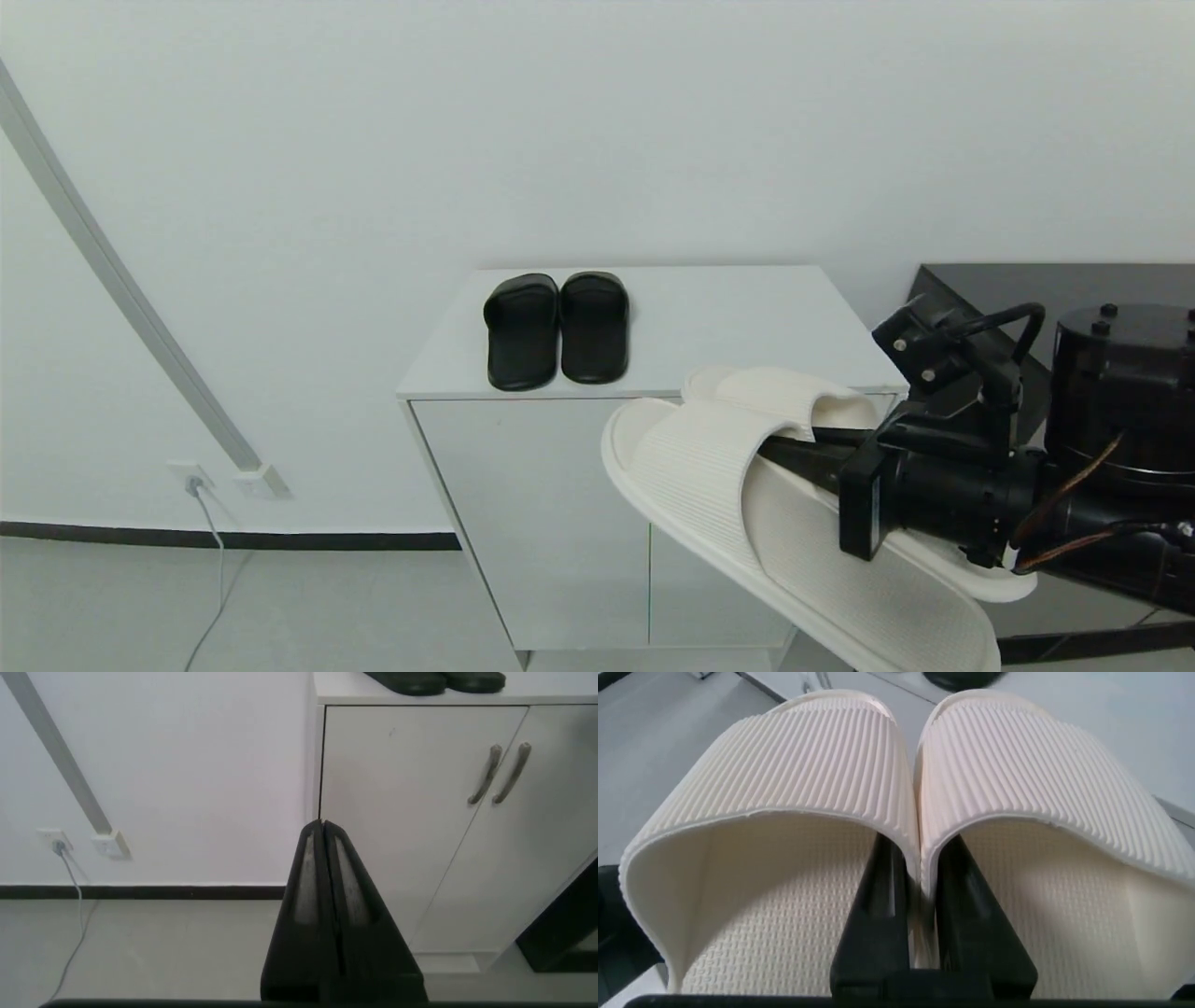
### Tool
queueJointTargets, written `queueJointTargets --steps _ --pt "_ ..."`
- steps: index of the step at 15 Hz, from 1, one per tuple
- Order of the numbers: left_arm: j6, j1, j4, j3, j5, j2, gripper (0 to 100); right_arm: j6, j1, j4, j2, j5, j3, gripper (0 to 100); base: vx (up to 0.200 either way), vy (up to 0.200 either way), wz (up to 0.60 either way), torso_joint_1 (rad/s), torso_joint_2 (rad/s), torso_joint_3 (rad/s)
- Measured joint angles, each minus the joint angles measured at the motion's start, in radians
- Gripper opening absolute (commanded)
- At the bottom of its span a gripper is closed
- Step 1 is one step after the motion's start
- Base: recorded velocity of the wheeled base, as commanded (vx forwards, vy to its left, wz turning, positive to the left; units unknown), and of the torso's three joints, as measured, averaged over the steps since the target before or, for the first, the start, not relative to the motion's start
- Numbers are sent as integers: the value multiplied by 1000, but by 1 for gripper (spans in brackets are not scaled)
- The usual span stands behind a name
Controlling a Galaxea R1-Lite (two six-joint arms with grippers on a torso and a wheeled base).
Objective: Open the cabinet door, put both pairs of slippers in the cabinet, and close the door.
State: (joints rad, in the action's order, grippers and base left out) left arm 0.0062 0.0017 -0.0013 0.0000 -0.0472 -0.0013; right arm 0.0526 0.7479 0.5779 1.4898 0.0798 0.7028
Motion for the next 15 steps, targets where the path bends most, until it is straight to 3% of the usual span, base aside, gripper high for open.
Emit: queueJointTargets --steps 12,15 --pt "-1 0 0 0 -1 0 0 -11 3 0 0 1 -27 0 0 0 0 0 0 0" --pt "-1 0 0 0 0 0 0 -11 9 1 0 1 -36 0 0 0 0 -144 344 198"
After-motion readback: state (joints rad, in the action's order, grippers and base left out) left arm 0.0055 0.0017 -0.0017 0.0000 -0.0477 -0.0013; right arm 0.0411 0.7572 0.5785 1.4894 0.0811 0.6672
